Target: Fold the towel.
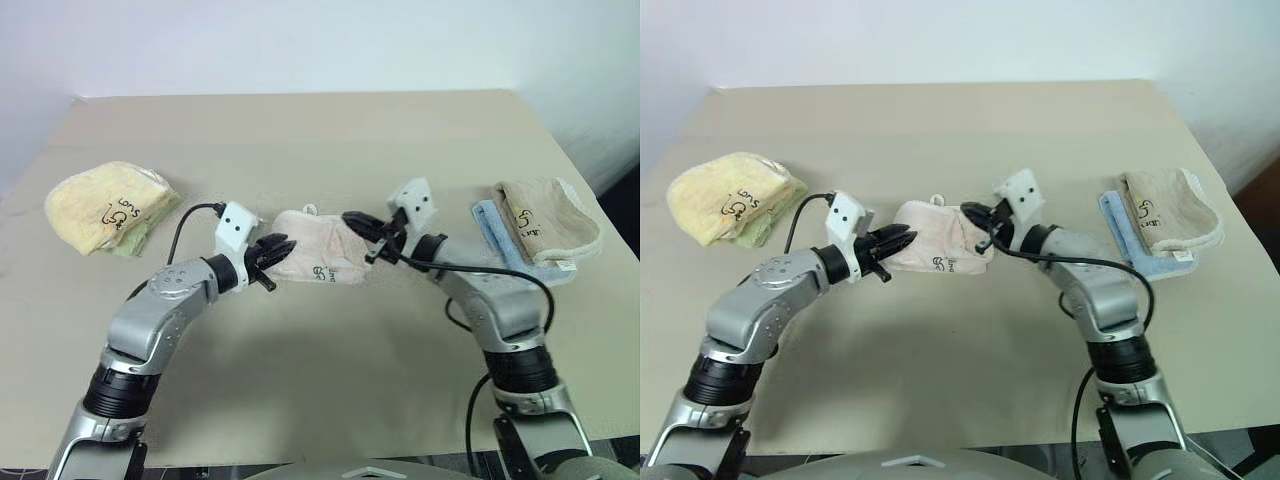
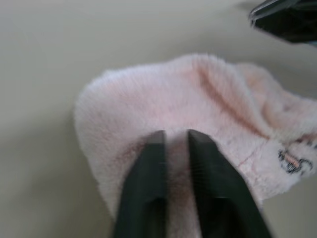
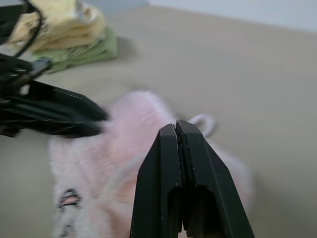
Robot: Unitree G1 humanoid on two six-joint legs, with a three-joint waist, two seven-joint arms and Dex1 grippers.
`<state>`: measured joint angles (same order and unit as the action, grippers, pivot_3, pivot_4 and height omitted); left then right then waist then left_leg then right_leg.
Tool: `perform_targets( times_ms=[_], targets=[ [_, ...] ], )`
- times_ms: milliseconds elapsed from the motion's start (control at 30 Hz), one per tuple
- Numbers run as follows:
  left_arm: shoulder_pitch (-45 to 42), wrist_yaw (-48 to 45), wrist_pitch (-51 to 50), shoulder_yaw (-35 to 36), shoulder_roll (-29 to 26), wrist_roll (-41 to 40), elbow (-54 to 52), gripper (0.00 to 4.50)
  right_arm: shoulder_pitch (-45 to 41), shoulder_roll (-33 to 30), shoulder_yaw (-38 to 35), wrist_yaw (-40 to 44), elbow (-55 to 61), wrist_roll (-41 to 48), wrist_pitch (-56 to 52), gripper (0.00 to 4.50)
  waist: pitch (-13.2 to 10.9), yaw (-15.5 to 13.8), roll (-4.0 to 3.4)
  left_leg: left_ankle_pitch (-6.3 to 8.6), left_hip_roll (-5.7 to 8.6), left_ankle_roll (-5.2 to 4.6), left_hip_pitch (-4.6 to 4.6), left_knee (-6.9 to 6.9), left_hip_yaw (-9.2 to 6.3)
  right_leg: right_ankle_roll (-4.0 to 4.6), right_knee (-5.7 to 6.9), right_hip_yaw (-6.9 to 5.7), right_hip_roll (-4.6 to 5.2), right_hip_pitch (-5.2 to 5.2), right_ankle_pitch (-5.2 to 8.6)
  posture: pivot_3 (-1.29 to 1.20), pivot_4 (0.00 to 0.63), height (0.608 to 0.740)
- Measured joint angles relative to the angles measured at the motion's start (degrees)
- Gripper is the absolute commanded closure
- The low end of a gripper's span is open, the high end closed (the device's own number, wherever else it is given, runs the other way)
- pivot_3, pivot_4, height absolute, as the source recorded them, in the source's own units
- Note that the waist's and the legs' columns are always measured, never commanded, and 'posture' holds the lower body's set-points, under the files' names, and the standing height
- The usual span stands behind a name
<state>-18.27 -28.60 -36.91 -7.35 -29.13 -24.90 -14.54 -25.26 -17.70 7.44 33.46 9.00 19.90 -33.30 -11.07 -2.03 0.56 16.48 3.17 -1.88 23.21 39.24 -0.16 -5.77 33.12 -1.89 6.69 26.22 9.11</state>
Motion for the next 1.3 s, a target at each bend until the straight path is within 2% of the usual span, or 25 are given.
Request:
perform_targets(
  times_ms=[200, 333, 433, 533, 667, 767, 1000, 1100, 1300],
  targets=[
    [-1.16, -1.33, 2.55, -4.85, -0.56, 7.50, 3.39, 4.46, 1.66, 1.38, 3.78, -1.63, -7.72, -4.26, 0.77, 4.50, 0.03, 0.03, -0.02, -0.01, 0.02, 0.02, -0.05, -0.01, 0.01, 0.00, 0.05, 0.02, 0.01, -0.02, 0.00, 0.00, 0.150, 0.728],
    [-1.12, -1.74, 3.32, -5.11, 0.12, 9.41, 3.91, 4.46, 2.10, 1.37, 3.88, -1.75, -7.91, -5.27, 1.74, 4.50, 0.09, 0.03, -0.03, 0.01, -0.02, 0.02, -0.54, -0.05, -0.02, 0.00, 0.03, 0.01, 0.01, -0.51, 0.02, 0.00, 0.150, 0.728],
    [-0.22, -1.76, 3.30, -3.03, 1.91, 8.42, 3.91, 4.46, 3.24, 0.78, 3.18, -1.79, -6.15, -5.39, 2.09, 4.50, 0.08, 0.07, -0.03, 0.02, -0.04, 0.02, -0.76, -0.08, -0.04, 0.14, -0.02, 0.01, 0.02, -0.73, 0.14, 0.00, 0.150, 0.728],
    [0.34, -1.74, 3.16, 3.07, 5.32, 3.03, 2.40, 4.46, 3.88, -1.00, 0.76, -2.04, -2.65, -5.05, 2.26, 4.50, 0.05, 0.04, -0.01, 0.02, -0.04, 0.02, -0.73, -0.07, -0.05, 0.07, -0.02, 0.01, 0.04, -0.69, 0.11, 0.00, 0.150, 0.728],
    [0.43, -1.84, 2.32, 10.59, 4.66, -1.76, -0.56, 4.50, 3.98, -4.06, -5.62, -1.43, 3.25, -0.89, -1.52, 3.56, 0.05, 0.15, -0.02, 0.02, -0.05, 0.02, -0.73, -0.11, -0.05, -0.04, -0.01, 0.00, 0.01, -0.68, 0.05, 0.00, 0.150, 0.728],
    [1.36, -2.12, 2.14, 12.97, 2.90, -2.03, -0.53, 4.50, 4.38, -5.09, -8.20, -1.37, 5.20, 2.90, -7.64, 2.51, 0.05, 0.39, -0.02, 0.02, -0.05, 0.02, -0.74, -0.11, -0.05, 0.01, -0.02, 0.00, 0.00, -0.71, 0.08, 0.00, 0.150, 0.728],
    [2.34, -2.42, 2.16, 13.04, 2.55, -1.86, -0.21, 4.50, 2.57, 0.73, -17.41, -6.03, 2.94, 17.69, -29.07, 0.10, 0.05, 0.54, -0.01, 0.02, -0.06, 0.02, -0.74, -0.10, -0.06, 0.14, -0.03, 0.01, 0.05, -0.71, 0.14, 0.00, 0.150, 0.728],
    [2.99, -2.40, 2.16, 12.54, 2.85, -1.84, -0.36, 4.50, 0.36, 3.99, -21.08, -8.94, -0.04, 21.70, -34.00, 0.02, 0.05, 1.13, -0.02, 0.02, -0.05, 0.02, -0.73, -0.11, -0.06, 0.13, -0.03, 0.01, 0.06, -0.70, 0.14, 0.00, 0.150, 0.728],
    [4.12, -2.38, 2.14, 12.42, 2.93, -1.91, -1.39, 4.50, -0.24, 5.40, -22.70, -12.08, -3.00, 23.19, -37.70, 0.02, 0.04, 1.45, -0.02, 0.03, -0.05, 0.02, -0.71, -0.16, -0.06, 0.12, -0.02, 0.00, 0.06, -0.65, 0.13, 0.00, 0.150, 0.728]
  ],
)
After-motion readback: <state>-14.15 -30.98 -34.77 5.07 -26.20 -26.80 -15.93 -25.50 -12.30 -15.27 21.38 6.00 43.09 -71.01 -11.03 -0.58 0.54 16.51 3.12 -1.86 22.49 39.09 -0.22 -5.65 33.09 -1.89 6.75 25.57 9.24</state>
